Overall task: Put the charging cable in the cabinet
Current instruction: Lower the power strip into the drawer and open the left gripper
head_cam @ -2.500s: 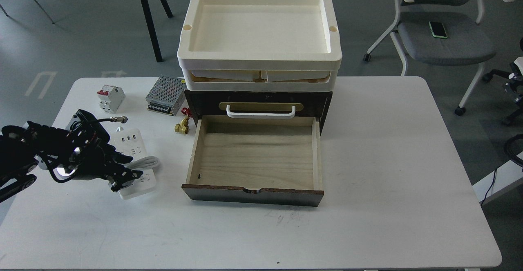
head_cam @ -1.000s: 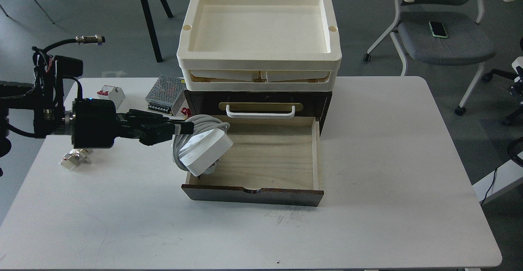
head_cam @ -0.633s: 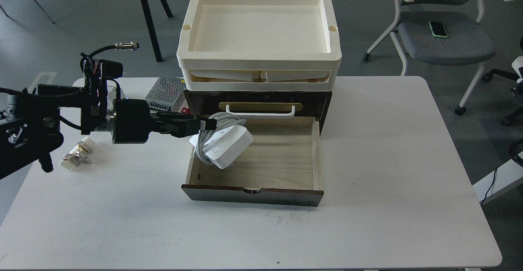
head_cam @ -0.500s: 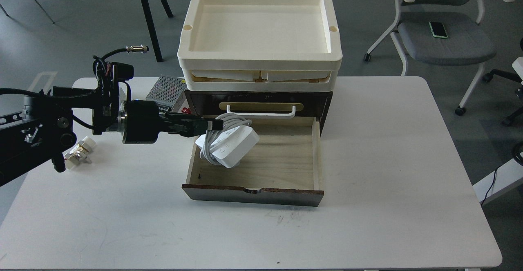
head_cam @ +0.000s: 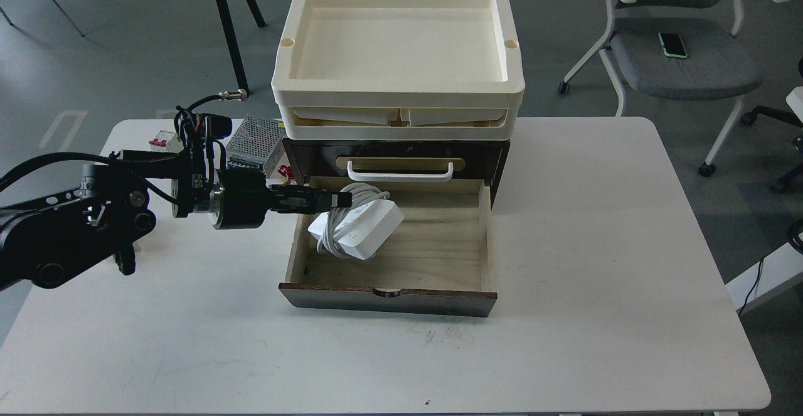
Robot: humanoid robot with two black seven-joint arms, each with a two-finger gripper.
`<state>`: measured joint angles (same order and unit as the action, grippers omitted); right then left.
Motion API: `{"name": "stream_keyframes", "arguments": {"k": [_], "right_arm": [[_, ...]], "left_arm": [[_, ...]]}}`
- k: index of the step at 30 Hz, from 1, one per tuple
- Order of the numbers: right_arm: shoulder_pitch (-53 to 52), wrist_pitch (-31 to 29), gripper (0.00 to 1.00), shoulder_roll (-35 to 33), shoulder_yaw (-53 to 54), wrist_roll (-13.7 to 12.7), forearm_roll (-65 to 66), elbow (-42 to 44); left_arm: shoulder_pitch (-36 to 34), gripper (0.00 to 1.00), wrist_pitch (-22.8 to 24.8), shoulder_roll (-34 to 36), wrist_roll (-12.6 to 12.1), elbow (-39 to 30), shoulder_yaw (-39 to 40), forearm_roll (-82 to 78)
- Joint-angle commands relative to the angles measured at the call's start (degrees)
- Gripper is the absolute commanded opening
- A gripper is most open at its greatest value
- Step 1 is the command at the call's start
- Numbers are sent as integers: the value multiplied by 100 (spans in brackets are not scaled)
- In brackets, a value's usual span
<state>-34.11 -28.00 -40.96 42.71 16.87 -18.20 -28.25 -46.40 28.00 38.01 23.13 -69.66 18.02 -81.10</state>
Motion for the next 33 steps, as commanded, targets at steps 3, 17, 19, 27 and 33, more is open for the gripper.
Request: {"name": "stream_keyframes", "arguments": {"k": [3,17,19,27,33], "right_arm": [[1,0,100,9,0,0,0,4],[89,0,100,0,0,0,-8,13],[89,0,100,0,0,9,-8,13],[124,0,100,0,35,18,-8,13],[124,0,100,0,35,18,-8,13]], "left_arm": [[193,0,0,-381,-282,198,9,6],[325,3,-111,-1226,-511,963,18,67],[325,10,-111,-1226,-502,963,18,85],[307,74,0,-1059,-405,955,62,111],[299,91,0,-611,-379,788,79,278]]}}
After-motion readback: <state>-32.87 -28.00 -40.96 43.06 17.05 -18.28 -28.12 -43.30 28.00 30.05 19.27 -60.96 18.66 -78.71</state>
